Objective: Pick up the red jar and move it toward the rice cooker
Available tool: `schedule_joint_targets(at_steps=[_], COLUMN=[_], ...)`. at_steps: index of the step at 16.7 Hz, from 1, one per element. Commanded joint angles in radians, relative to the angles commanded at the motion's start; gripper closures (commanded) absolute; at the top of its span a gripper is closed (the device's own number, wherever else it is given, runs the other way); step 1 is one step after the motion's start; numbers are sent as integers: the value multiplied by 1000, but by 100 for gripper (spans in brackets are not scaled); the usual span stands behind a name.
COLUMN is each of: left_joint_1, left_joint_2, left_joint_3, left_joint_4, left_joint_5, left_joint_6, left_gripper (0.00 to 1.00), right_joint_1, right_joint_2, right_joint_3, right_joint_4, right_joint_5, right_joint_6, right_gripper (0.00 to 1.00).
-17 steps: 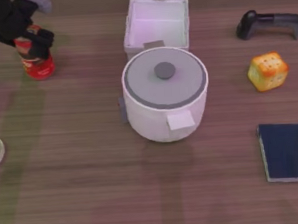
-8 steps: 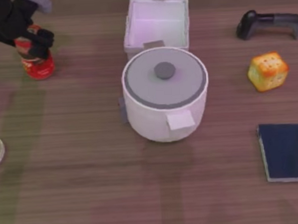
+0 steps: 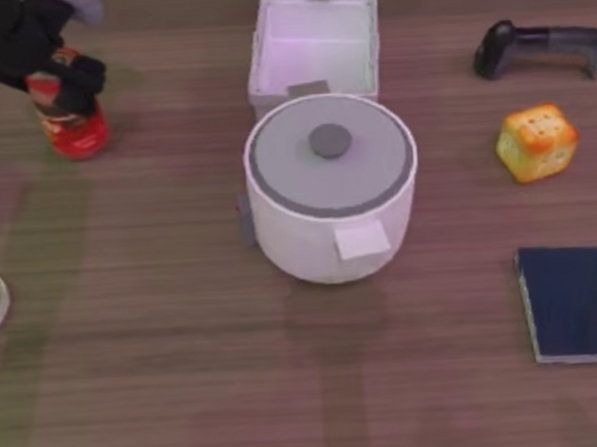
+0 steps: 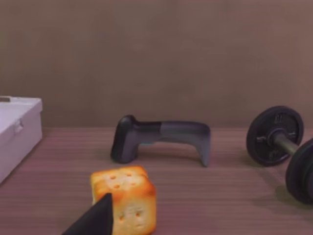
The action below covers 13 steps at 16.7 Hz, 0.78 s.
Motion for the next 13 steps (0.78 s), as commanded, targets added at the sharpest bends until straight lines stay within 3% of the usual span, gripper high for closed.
schedule_joint_targets(at_steps=[8, 13], left_joint_1=[19, 22], left_joint_2=[-425, -505], left_joint_3=[-426, -506], left_joint_4=[2, 0], left_joint_5=[-5, -6], left_joint_6=[-1, 2], left_gripper=[100, 100], right_joint_1=[0, 0], right_joint_2=[0, 0], right_joint_3=[0, 0], right_joint_4=[0, 0], right_joint_5=[0, 0], right_joint_6=[0, 0], right_gripper=[0, 0])
